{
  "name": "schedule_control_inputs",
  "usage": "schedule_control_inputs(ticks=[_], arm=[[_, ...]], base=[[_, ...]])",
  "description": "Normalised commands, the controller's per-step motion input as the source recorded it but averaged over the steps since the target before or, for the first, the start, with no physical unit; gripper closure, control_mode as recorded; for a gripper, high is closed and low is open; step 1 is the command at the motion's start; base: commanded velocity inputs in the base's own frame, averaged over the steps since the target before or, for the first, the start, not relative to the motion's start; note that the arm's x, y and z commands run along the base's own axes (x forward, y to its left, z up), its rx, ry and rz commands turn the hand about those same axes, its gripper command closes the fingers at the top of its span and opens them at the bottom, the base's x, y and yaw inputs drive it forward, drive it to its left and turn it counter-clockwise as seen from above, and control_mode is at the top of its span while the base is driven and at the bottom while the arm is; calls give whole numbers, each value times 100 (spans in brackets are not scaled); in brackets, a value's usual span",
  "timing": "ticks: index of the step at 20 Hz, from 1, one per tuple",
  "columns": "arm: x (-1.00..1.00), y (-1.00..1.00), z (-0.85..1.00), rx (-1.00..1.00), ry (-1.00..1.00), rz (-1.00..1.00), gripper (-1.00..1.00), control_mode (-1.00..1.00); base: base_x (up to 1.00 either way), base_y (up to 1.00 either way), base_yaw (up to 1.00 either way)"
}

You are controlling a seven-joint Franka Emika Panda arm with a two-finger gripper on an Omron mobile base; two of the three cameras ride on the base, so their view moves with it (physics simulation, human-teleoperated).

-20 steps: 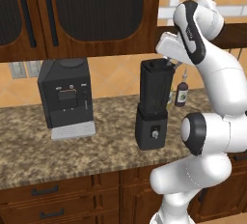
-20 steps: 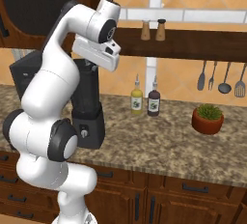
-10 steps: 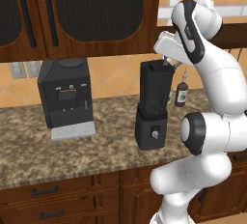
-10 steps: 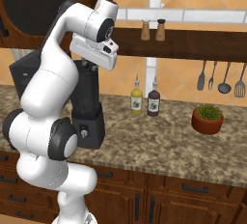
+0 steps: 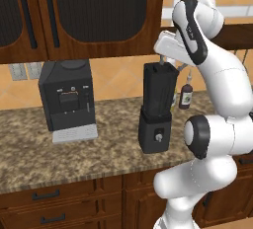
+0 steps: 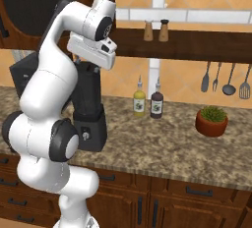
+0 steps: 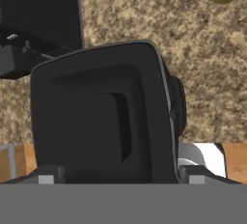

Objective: Close the lid blender by securely placing the lid on top.

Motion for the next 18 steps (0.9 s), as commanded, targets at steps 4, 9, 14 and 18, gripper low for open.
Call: schedule_control_inputs(ticks=[4, 9, 14, 18], arm=[[-21, 0, 0, 0, 0, -2, -100, -100], [-49, -16, 0, -2, 0, -4, -100, -100], [-78, -4, 8, 0, -15, -4, -100, -100], [-97, -14, 10, 0, -32, 0, -100, -100]], base=[[0, 0, 0], [0, 0, 0], [0, 0, 0], [0, 0, 0]])
